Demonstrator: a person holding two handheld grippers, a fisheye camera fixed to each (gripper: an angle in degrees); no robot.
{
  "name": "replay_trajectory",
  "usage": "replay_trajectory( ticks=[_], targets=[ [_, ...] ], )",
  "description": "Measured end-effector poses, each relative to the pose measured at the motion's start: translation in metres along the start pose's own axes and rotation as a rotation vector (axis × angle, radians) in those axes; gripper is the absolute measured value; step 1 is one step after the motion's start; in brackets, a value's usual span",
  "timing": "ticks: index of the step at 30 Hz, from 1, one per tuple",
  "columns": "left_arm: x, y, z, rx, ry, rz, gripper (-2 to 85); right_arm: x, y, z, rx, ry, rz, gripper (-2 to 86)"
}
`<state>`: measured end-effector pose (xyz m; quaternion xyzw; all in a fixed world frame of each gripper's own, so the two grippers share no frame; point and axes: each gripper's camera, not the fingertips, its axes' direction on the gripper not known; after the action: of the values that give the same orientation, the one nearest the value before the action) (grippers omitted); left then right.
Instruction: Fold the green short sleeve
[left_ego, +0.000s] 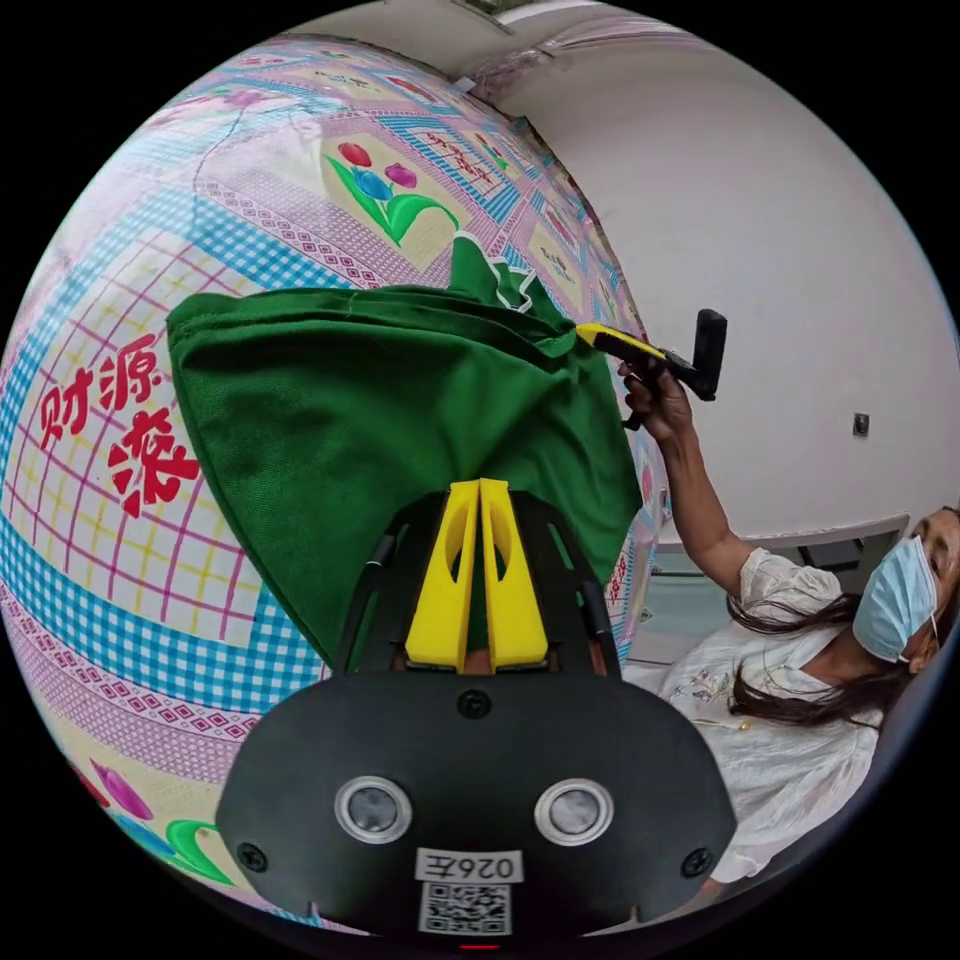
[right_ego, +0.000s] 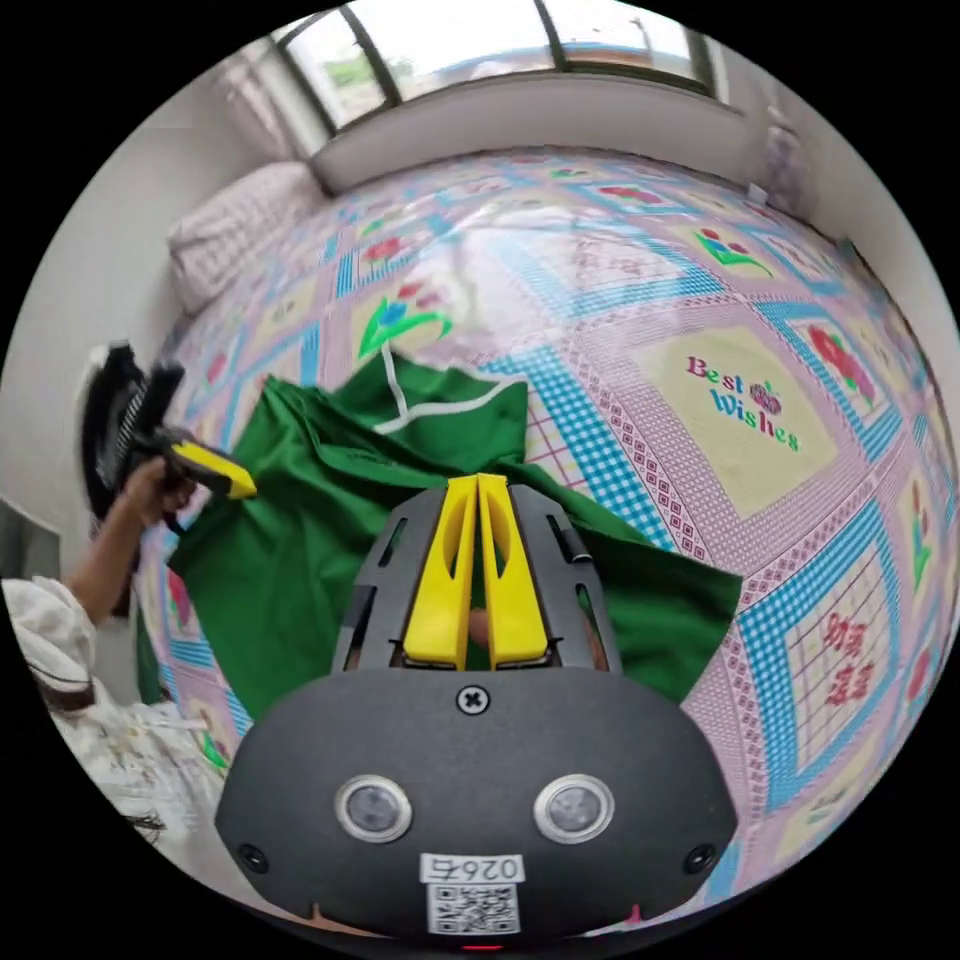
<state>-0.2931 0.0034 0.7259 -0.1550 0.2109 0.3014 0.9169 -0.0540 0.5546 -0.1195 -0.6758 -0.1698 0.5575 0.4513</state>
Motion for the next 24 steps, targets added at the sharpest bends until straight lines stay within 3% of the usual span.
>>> replay_trajectory(
  ticks=[3,6,8,10,12,13,17,22,24],
  targets=[
    [0.017,-0.005,-0.014,0.064,-0.002,0.067,-1.0,0.003,0.011,-0.015,0.04,-0.155,-0.024,-0.9],
    [0.028,-0.032,-0.011,0.065,-0.015,0.114,-1.0,-0.014,0.012,0.002,-0.074,-0.204,-0.117,-0.9],
    [0.033,-0.056,0.0,0.044,-0.041,0.147,-1.0,-0.017,0.008,0.011,-0.102,-0.145,-0.116,-0.9],
    [0.032,-0.082,0.017,-0.015,-0.093,0.158,-1.0,-0.004,0.002,0.003,-0.029,-0.03,-0.011,-0.8],
    [0.022,-0.103,0.036,-0.126,-0.277,0.097,-1.0,0.011,0.006,-0.017,0.053,-0.024,0.076,-0.7],
    [0.023,-0.103,0.036,-0.131,-0.274,0.11,-1.0,0.016,0.014,-0.035,0.107,-0.025,0.103,-0.5],
    [0.053,-0.049,0.001,0.034,-0.323,0.207,-0.8,0.017,0.069,-0.093,0.182,0.087,0.098,1.7],
    [0.066,0.083,-0.047,0.229,-0.424,0.195,0.6,0.011,0.219,-0.165,0.234,0.253,0.22,3.1],
    [0.059,0.155,-0.065,0.305,-0.437,0.103,9.7,0.007,0.264,-0.181,0.22,0.289,0.286,3.4]
  ],
)
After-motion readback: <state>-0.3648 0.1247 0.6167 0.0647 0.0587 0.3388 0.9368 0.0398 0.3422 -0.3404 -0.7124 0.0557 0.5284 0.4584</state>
